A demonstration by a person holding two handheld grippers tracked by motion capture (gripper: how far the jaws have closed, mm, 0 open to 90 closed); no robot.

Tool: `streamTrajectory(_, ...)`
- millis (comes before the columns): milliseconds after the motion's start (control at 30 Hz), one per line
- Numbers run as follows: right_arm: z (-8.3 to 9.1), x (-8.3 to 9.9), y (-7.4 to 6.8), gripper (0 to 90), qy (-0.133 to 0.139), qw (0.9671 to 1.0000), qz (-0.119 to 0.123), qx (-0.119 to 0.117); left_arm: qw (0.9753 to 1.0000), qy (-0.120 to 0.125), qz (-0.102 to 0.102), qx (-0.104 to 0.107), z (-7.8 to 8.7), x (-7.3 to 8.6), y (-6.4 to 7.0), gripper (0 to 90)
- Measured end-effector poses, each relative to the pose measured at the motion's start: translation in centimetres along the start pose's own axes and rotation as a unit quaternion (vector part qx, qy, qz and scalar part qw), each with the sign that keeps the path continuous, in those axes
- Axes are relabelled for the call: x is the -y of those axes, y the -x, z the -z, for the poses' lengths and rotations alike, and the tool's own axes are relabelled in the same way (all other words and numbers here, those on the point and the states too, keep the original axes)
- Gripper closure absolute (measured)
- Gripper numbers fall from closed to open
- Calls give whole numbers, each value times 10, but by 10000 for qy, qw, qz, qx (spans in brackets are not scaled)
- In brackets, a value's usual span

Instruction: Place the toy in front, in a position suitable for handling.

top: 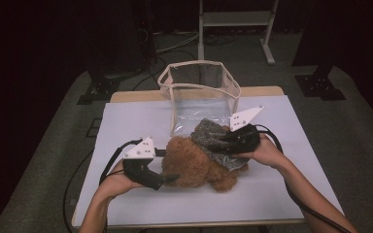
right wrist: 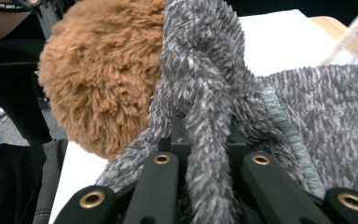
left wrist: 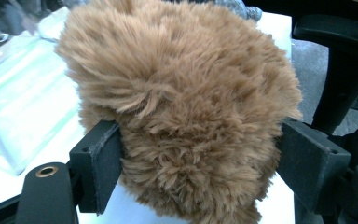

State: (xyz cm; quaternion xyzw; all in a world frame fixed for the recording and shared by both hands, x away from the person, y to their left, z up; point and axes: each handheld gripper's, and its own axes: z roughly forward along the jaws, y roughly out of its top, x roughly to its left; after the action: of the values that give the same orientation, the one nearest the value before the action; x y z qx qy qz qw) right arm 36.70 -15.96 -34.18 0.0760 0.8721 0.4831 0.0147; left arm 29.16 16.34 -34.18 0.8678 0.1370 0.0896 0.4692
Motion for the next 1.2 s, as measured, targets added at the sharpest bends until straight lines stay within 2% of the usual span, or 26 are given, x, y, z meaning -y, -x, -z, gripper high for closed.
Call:
streamTrajectory(133,-11,-4,-5,800,-57,9999,100,-38,9998,140,-45,-152,12,-1,-1,208)
streamTrajectory(200,-18,-5,-9,800,-99,9998,170,-93,9997,149,-87,-161,15,-1,0,208)
streamTrajectory(400,-35,-9,-15,798,-196,9990,338,-215,9998,-186,-123,-11,-1,9,2,209)
streamTrajectory(567,-22,-2,-8,796,-229,9994,251,-60,9988,-474,-54,-81,-2,25,-2,222)
streamTrajectory(667,-10,7,2,795,-189,9996,111,158,9990,-416,49,-156,4,29,-4,221)
streamTrajectory(700,-7,11,6,795,-117,9997,15,210,9991,-389,36,-162,6,29,-4,220)
streamTrajectory(800,-5,16,9,794,-77,9997,-66,225,9992,-333,-55,-203,9,23,0,209)
streamTrajectory(900,-7,16,6,793,-69,9998,-10,200,9989,-422,-180,-109,4,18,4,198)
streamTrajectory(967,-5,15,7,791,-57,9998,0,213,9987,-485,-155,-40,-1,18,5,193)
streamTrajectory(1100,3,19,16,789,-46,9990,-90,445,9988,-472,-109,-26,1,23,6,189)
streamTrajectory(1200,7,27,24,790,-39,9980,-283,570,9989,-448,-147,-22,4,23,8,186)
